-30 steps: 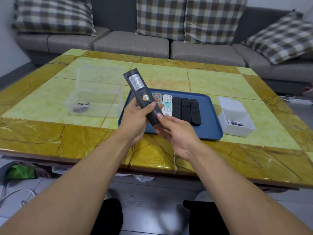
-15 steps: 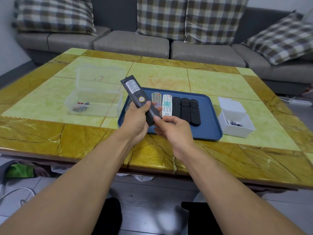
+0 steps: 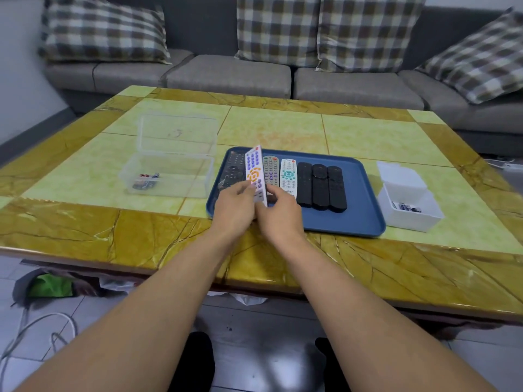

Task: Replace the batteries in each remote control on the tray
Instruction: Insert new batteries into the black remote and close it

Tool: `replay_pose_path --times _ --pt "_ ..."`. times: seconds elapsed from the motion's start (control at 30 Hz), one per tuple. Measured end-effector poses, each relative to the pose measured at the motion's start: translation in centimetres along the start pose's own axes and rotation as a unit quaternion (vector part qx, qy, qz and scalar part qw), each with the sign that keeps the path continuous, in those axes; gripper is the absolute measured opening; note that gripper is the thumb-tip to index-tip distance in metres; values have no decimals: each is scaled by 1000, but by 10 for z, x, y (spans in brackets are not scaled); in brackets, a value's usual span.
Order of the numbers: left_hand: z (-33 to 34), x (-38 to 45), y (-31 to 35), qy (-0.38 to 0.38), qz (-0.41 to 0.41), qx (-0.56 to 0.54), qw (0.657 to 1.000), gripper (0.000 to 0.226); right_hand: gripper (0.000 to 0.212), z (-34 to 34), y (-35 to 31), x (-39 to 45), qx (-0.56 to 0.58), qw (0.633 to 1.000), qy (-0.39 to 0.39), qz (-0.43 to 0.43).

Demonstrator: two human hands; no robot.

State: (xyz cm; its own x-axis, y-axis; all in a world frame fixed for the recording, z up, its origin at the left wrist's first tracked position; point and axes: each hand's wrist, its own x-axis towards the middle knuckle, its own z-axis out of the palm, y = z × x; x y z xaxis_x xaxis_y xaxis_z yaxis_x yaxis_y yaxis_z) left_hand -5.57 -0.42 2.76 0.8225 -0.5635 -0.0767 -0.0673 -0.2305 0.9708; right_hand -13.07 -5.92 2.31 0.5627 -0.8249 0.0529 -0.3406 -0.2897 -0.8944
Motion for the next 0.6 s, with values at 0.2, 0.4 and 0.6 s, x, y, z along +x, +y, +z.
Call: replay_pose_path --times 0.2,0.4,0.6 --pt "-21 8 -14 46 113 210 970 50 31 15 -1 19 199 969 -14 144" --pt "-28 23 -40 -18 134 348 928 69 32 21 3 37 152 981 6 119" --pt "-28 26 -38 -39 128 371 919 53 36 28 11 46 -29 997 -9 68"
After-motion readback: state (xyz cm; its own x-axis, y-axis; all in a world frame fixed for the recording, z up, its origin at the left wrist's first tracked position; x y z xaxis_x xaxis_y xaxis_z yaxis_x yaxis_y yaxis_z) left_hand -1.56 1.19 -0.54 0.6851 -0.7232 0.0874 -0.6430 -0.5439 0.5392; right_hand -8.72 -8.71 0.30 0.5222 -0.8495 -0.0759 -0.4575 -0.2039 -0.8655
